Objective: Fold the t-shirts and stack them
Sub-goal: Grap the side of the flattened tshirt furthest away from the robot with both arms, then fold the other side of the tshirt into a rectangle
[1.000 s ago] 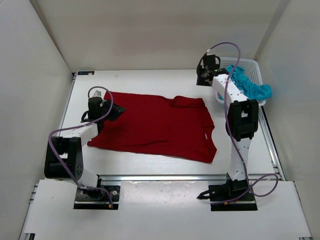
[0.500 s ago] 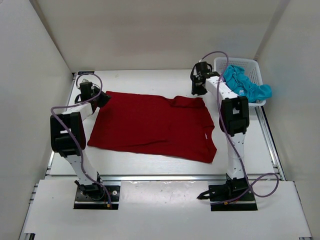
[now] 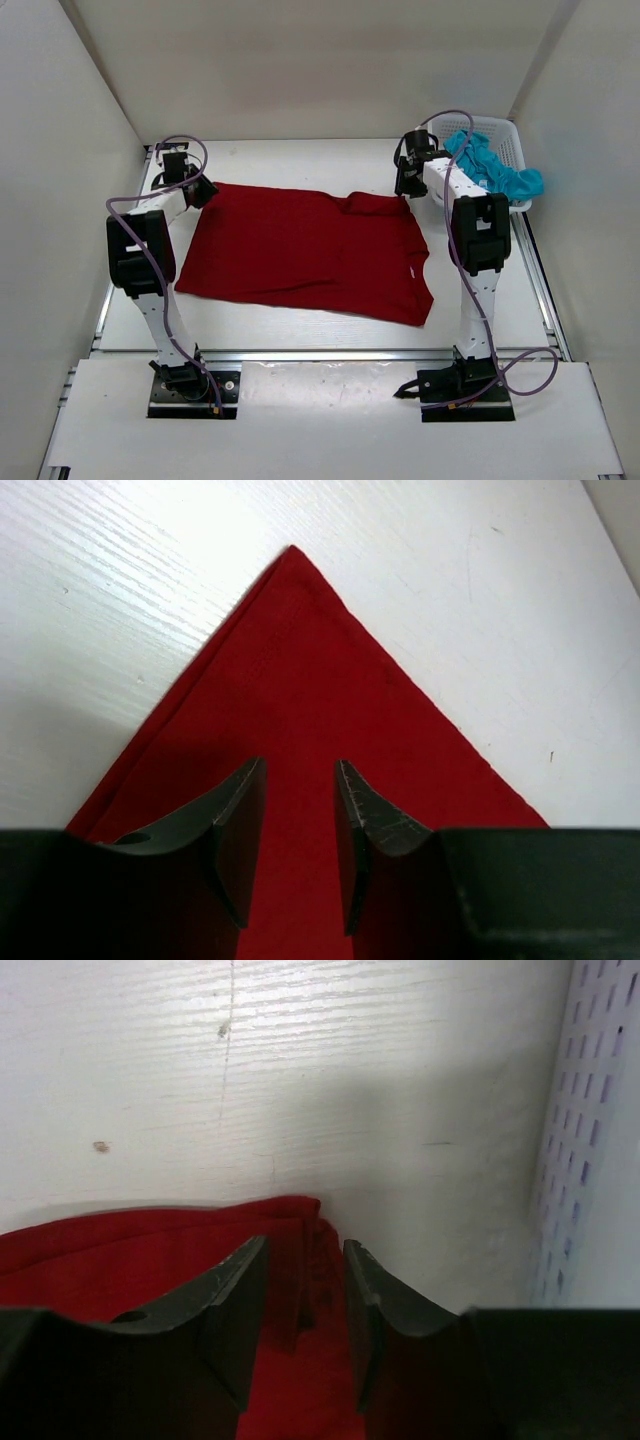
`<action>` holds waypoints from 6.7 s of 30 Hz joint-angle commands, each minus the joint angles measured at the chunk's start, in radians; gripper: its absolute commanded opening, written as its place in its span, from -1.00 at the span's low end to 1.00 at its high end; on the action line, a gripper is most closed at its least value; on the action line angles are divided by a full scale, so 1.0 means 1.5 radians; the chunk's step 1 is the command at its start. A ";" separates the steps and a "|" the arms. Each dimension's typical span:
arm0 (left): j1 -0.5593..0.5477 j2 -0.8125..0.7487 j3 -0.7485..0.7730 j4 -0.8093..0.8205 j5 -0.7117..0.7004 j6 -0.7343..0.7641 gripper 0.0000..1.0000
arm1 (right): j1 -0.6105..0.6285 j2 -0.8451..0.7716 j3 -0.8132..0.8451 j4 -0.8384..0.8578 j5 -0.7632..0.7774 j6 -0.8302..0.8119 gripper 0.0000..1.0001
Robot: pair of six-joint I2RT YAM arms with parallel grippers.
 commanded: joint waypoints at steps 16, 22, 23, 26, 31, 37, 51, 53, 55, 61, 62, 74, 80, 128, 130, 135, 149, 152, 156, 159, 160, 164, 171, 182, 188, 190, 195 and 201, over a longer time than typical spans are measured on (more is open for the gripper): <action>0.010 0.037 0.088 -0.033 -0.014 0.015 -0.14 | -0.031 -0.015 -0.008 0.023 -0.104 0.071 -0.36; 0.009 0.045 0.097 -0.034 -0.014 0.010 -0.14 | -0.035 -0.016 -0.015 0.029 -0.118 0.079 -0.37; 0.009 0.049 0.104 -0.032 -0.015 0.013 -0.12 | -0.035 -0.016 -0.010 0.028 -0.121 0.077 -0.39; 0.016 0.054 0.117 -0.044 -0.016 0.009 -0.14 | -0.037 -0.011 -0.016 0.037 -0.153 0.087 -0.47; 0.014 0.065 0.120 -0.041 -0.017 0.009 -0.13 | -0.032 -0.013 -0.017 0.060 -0.156 0.091 -0.74; 0.024 0.069 0.126 -0.043 -0.012 0.013 -0.12 | -0.016 0.002 0.032 0.095 -0.131 0.071 -1.00; 0.015 0.146 0.283 -0.135 -0.048 0.074 0.09 | -0.011 -0.076 -0.001 0.062 -0.116 0.010 -1.00; 0.011 0.180 0.327 -0.159 -0.053 0.089 0.08 | -0.012 -0.083 -0.013 0.059 -0.117 0.006 -1.00; 0.006 0.210 0.374 -0.206 -0.049 0.106 0.05 | -0.009 -0.096 -0.040 0.074 -0.123 0.008 -1.00; -0.014 0.303 0.531 -0.311 -0.100 0.149 0.09 | -0.007 -0.130 -0.085 0.095 -0.143 0.019 -1.00; -0.018 0.320 0.565 -0.323 -0.105 0.148 0.10 | -0.002 -0.137 -0.094 0.102 -0.145 0.019 -1.00; -0.009 0.372 0.619 -0.386 -0.082 0.168 -0.31 | -0.006 -0.193 -0.189 0.153 -0.167 0.042 -0.99; -0.022 0.354 0.620 -0.372 -0.085 0.160 -0.44 | -0.014 -0.219 -0.216 0.165 -0.172 0.051 -1.00; 0.110 -0.410 -0.334 -0.024 -0.031 0.039 -0.70 | 0.032 -0.895 -0.943 0.182 -0.123 0.175 -1.00; 0.130 -0.422 -0.359 -0.017 -0.007 0.021 -0.51 | 0.033 -0.922 -0.965 0.170 -0.121 0.190 -1.00; 0.156 -0.434 -0.360 -0.006 0.065 -0.033 -0.11 | 0.022 -0.967 -0.980 0.161 -0.127 0.188 -0.86; -0.210 -0.432 -0.435 0.132 0.018 -0.054 -0.30 | 0.230 -0.709 -0.752 0.273 -0.078 0.075 -0.94; -0.294 -0.406 -0.448 0.140 0.018 -0.047 -0.32 | 0.252 -0.617 -0.696 0.304 -0.070 0.034 -0.32; -0.352 -0.414 -0.507 0.174 0.028 -0.058 -0.32 | 0.264 -0.527 -0.650 0.315 -0.064 -0.001 0.00; -0.370 -0.418 -0.537 0.187 0.045 -0.060 -0.33 | 0.265 -0.482 -0.632 0.302 -0.064 -0.001 0.05; -0.372 -0.424 -0.553 0.194 0.050 -0.060 -0.33 | 0.266 -0.471 -0.631 0.297 -0.054 -0.001 0.04; -0.381 -0.443 -0.582 0.216 0.047 -0.062 -0.32 | 0.276 -0.460 -0.644 0.285 -0.059 0.009 -0.63; -0.368 -0.447 -0.591 0.245 0.073 -0.072 -0.33 | 0.343 -0.509 -0.667 0.214 -0.061 0.086 -0.99; -0.342 -0.454 -0.575 0.277 0.121 -0.109 -0.31 | 0.417 -0.541 -0.682 0.191 -0.136 0.202 -0.48; -0.337 -0.453 -0.566 0.295 0.132 -0.122 -0.30 | 0.330 -0.637 -0.718 0.214 -0.151 0.182 -0.60; -0.353 -0.441 -0.552 0.294 0.130 -0.125 -0.30 | 0.289 -0.642 -0.731 0.222 -0.144 0.162 -0.86; -0.377 -0.335 -0.460 0.300 0.127 -0.122 -0.27 | 0.059 -0.606 -0.775 0.376 -0.149 0.115 -0.90; -0.276 -0.229 -0.416 0.330 0.154 -0.146 -0.27 | -0.046 -0.520 -0.754 0.471 -0.191 0.119 -0.44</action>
